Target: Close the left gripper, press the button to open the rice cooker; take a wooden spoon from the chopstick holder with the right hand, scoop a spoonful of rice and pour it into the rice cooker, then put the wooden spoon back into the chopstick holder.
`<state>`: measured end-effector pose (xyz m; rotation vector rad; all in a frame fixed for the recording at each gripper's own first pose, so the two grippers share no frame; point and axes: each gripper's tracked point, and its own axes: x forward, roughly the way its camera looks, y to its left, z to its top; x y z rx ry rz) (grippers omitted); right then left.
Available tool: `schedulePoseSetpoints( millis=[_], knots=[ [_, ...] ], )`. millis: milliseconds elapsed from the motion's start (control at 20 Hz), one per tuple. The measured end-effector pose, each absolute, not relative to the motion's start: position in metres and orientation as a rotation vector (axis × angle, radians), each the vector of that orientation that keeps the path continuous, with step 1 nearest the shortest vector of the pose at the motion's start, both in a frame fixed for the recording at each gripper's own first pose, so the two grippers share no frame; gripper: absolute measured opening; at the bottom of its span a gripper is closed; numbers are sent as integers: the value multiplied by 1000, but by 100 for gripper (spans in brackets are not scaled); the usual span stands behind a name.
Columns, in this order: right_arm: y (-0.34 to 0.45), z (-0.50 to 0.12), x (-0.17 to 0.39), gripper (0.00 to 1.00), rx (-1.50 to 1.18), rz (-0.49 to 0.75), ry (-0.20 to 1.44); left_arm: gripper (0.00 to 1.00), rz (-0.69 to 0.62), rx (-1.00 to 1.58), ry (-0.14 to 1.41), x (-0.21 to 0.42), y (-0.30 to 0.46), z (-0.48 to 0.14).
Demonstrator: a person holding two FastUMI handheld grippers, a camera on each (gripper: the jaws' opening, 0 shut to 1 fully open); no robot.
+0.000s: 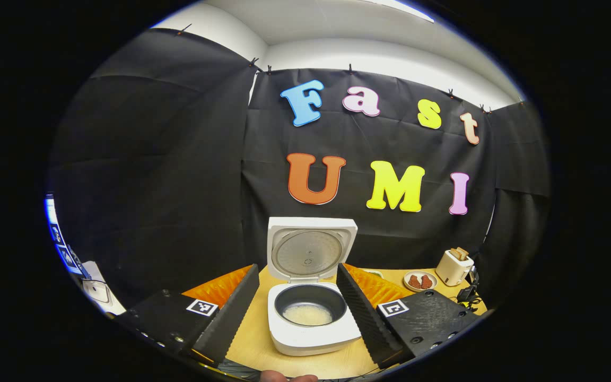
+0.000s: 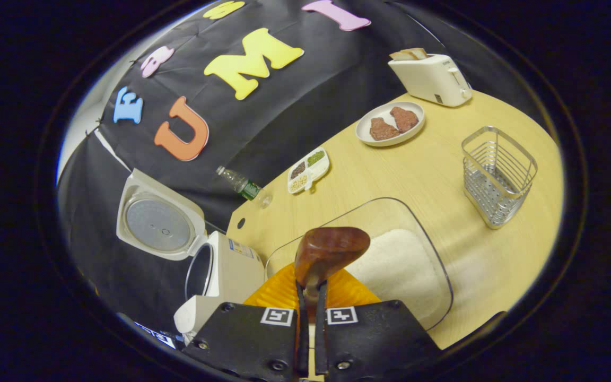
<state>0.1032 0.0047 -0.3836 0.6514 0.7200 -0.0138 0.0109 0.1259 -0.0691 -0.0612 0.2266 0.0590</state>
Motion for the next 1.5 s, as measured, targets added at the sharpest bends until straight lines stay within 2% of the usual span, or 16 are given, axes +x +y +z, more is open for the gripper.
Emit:
schedulePoseSetpoints(
  millis=[350,550,600,650,850,1100,1300,1500],
  knots=[
    [-55,-326,94,10,814,-63,600,94,13,-58,207,22,94,-66],
    [-65,-280,95,10,898,-23,517,94,-6,-52,205,28,89,-69],
    [-64,-269,95,5,911,-12,501,94,-3,-51,204,29,91,-69],
    [-59,-256,97,10,921,5,487,94,4,-52,202,29,94,-69],
    [-9,-214,117,10,935,116,459,94,44,-29,180,24,118,-68],
    [92,-188,154,9,911,266,497,94,74,-29,164,12,145,-66],
    [168,-208,180,9,791,332,591,94,92,-22,164,-4,171,-71],
    [227,-241,202,9,629,344,659,94,124,-23,166,-15,197,-73]
  ],
)
